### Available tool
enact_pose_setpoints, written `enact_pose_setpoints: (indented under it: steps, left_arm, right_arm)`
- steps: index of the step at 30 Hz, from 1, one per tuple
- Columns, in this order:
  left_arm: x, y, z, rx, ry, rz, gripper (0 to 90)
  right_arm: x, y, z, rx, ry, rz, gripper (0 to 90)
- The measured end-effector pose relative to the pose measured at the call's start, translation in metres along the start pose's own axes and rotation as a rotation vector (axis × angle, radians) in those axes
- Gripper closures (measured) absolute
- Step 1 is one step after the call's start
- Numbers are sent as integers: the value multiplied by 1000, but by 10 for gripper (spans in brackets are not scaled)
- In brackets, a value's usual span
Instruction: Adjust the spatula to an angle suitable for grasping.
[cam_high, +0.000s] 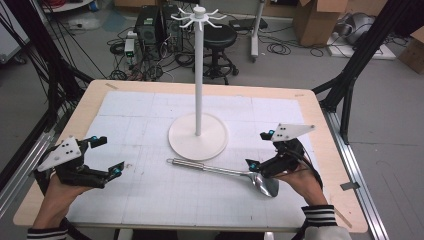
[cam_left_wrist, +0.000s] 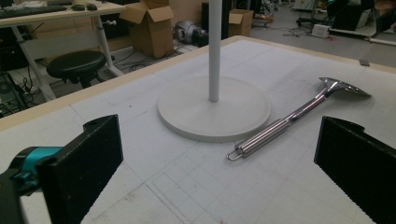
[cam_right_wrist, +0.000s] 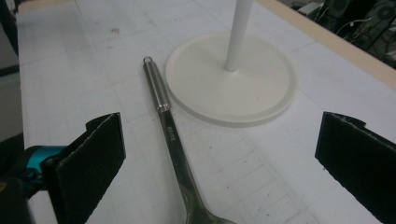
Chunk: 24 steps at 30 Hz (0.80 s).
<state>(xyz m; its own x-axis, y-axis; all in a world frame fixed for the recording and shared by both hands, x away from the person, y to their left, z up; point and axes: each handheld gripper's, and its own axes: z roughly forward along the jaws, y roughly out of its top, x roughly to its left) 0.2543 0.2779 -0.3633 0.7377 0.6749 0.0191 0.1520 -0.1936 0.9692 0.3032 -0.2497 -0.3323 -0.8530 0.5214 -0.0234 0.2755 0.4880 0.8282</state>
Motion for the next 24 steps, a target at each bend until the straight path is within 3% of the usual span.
enact_pose_setpoints:
  steps: [6, 10, 12, 13, 14, 18, 24]
  left_arm:
    - [0, 1, 0, -2, 0, 1, 17]
    - [0, 0, -1, 0, -4, 3, 17]
    - [0, 0, 0, 1, -4, 3, 17]
    - [0, 0, 0, 1, -4, 3, 17]
    - [0, 0, 0, 1, -4, 4, 17]
    - [0, 0, 0, 4, -8, 7, 17]
    - [0, 0, 1, 10, -9, 8, 17]
  right_arm:
    - [3, 17, 22, 86, 53, -39, 6]
    - [5, 24, 30, 110, 71, -60, 6]
    - [11, 32, 40, 160, 98, -103, 6]
    - [11, 32, 40, 160, 98, -103, 6]
    - [16, 36, 48, 193, 109, -142, 6]
    - [22, 42, 63, 258, 133, -183, 6]
    - [22, 48, 82, 323, 167, -197, 6]
